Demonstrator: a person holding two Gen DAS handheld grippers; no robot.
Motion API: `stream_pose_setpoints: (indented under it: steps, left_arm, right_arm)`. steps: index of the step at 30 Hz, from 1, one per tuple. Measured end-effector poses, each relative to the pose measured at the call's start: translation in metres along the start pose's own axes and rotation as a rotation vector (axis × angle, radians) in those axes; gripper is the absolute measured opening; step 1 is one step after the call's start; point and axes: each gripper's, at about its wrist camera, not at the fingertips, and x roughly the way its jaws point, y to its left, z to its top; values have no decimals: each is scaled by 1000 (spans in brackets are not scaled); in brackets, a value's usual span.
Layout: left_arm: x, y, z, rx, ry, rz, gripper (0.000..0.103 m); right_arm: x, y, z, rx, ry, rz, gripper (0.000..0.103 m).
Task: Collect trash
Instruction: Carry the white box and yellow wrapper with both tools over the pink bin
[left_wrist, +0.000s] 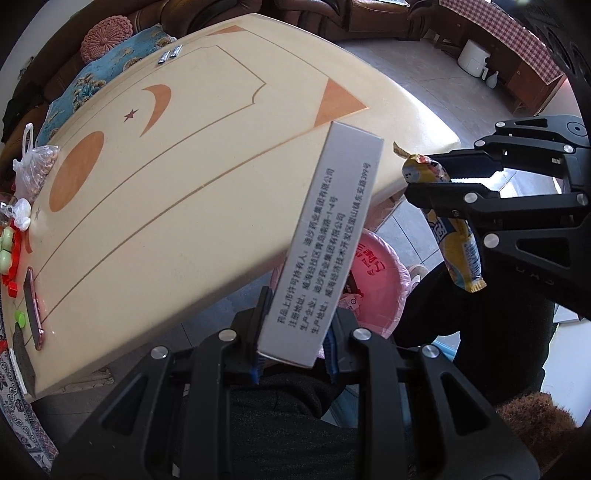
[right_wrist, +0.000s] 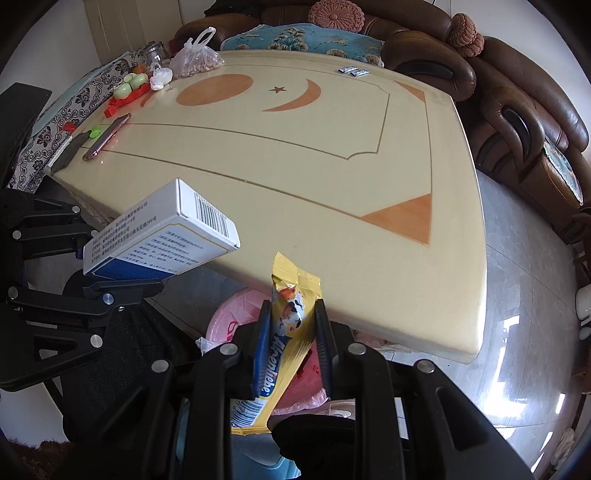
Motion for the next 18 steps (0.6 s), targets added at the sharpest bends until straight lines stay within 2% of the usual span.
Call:
stream_pose_setpoints:
  steps: [10, 18]
  left_arm:
    - [39, -14, -23, 4, 21, -47, 25]
    - [75, -25, -37, 18, 61, -41, 25]
  right_arm:
    - [24, 7, -30, 12, 34, 11, 23]
    - [58, 7, -51, 44, 64, 13, 23]
